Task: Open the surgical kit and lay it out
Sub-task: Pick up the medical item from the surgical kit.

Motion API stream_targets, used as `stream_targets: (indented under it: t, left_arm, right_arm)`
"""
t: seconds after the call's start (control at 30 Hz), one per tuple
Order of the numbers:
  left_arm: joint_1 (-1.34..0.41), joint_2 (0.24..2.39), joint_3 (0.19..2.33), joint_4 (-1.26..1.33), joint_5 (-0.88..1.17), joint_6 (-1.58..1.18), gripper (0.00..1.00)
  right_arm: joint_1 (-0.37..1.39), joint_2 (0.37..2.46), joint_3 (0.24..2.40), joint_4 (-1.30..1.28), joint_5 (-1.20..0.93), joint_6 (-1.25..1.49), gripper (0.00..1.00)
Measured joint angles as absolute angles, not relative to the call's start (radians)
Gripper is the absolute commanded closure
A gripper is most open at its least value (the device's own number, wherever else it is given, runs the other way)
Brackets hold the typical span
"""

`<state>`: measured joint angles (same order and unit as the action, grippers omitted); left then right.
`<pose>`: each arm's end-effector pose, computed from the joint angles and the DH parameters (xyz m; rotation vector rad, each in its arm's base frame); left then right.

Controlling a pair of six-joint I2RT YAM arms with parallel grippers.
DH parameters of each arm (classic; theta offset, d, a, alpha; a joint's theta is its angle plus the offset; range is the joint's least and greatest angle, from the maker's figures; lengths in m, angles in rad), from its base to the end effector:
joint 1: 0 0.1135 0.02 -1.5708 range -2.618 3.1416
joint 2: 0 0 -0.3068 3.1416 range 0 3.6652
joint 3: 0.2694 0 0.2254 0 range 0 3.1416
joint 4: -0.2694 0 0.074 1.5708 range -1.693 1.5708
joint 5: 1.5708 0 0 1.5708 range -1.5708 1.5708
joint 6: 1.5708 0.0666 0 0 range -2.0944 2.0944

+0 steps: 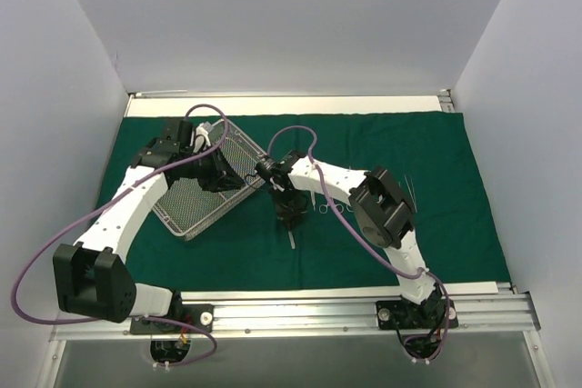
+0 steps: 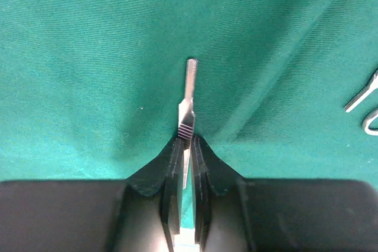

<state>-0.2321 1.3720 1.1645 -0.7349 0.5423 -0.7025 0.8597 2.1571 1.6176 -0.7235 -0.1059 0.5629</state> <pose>0.2465 -0.0936 0.3222 -0.3819 2.6138 -1.0381 0.2880 0.3451 0.1753 -0.4599 2.9123 0.4169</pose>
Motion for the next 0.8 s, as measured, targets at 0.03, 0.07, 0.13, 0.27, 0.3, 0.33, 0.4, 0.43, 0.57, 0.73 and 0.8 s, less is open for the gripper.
stream_targets:
  t: [0.03, 0.07, 0.13, 0.27, 0.3, 0.33, 0.4, 0.43, 0.57, 0.73, 0.8]
  left_arm:
    - [-0.225, 1.368, 1.158, -0.733, 0.55, -0.702, 0.72]
    - [-0.217, 1.364, 1.151, -0.731, 0.559, -0.702, 0.72]
    - [-0.203, 1.359, 1.139, -0.727, 0.569, -0.699, 0.72]
    - [-0.18, 1.35, 1.116, -0.724, 0.591, -0.696, 0.72]
    - [-0.177, 1.348, 1.111, -0.724, 0.595, -0.695, 0.72]
    - [-0.175, 1.344, 1.107, -0.724, 0.599, -0.695, 0.72]
    - [-0.173, 1.338, 1.103, -0.724, 0.604, -0.694, 0.72]
    - [-0.173, 1.335, 1.103, -0.723, 0.606, -0.694, 0.72]
    - [-0.173, 1.322, 1.103, -0.723, 0.608, -0.694, 0.72]
    - [-0.173, 1.318, 1.103, -0.723, 0.608, -0.694, 0.72]
    - [-0.173, 1.318, 1.097, -0.721, 0.608, -0.694, 0.72]
  right_arm:
    - [0.859, 2.16, 1.625, -0.731, -0.104, 0.567, 0.94]
    - [0.859, 2.164, 1.631, -0.738, -0.103, 0.573, 0.96]
    - [0.859, 2.172, 1.642, -0.749, -0.102, 0.579, 0.97]
    - [0.859, 2.172, 1.643, -0.752, -0.1, 0.597, 1.0]
    - [0.859, 2.171, 1.643, -0.752, -0.099, 0.603, 1.0]
    - [0.859, 2.171, 1.643, -0.752, -0.099, 0.607, 1.0]
    - [0.859, 2.17, 1.643, -0.753, -0.097, 0.617, 1.0]
    - [0.859, 2.168, 1.643, -0.754, -0.097, 0.623, 1.0]
    - [0.859, 2.158, 1.645, -0.757, -0.098, 0.64, 1.0]
    - [0.86, 2.13, 1.646, -0.731, -0.134, 0.652, 1.0]
    - [0.859, 2.118, 1.645, -0.721, -0.155, 0.651, 1.0]
